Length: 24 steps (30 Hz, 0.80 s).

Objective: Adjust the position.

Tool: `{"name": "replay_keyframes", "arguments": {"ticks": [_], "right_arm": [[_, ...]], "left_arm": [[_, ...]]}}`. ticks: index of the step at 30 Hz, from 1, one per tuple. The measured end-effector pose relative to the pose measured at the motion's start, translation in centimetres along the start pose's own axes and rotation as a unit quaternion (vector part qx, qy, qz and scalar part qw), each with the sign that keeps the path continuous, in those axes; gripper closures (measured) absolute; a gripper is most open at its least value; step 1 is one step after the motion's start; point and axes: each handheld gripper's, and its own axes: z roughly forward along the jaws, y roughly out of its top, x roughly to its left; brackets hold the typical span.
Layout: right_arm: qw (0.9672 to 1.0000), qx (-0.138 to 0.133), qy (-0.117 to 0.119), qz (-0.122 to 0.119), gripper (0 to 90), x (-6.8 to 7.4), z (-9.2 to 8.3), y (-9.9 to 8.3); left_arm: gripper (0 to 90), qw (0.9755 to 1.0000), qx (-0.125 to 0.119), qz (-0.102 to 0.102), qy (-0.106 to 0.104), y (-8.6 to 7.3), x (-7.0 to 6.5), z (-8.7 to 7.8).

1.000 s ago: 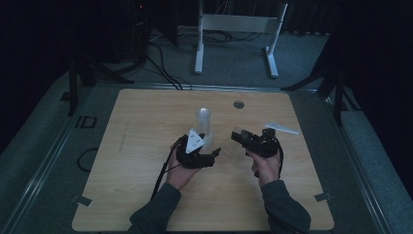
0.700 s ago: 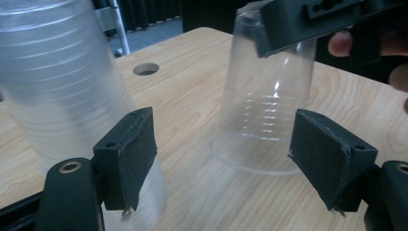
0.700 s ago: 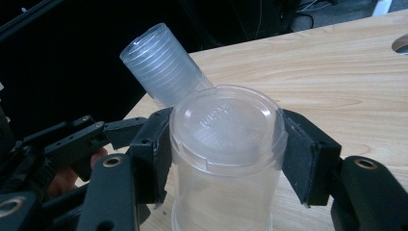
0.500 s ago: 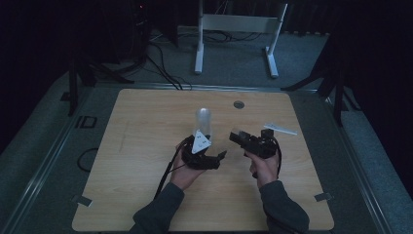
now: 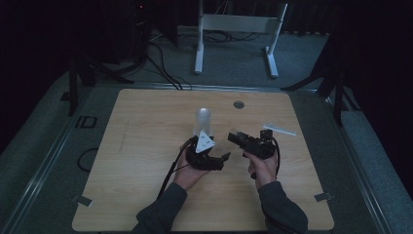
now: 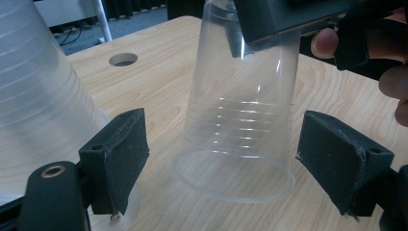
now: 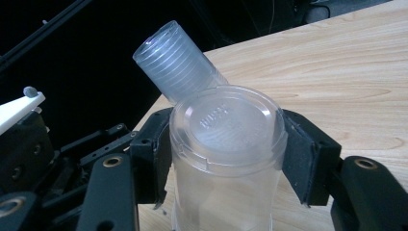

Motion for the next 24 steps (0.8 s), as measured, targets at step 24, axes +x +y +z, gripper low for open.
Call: {"name": "replay_keyframes", "arguments": {"ticks": [24], "right_arm": [[0.9992, -0.005, 0.028, 0.029, 41.0, 0.1, 0.1, 0.0]], "left_arm": [[18.0, 0.9999, 0.014, 0.008, 0.002, -0.1, -0.6, 1.8]]}}
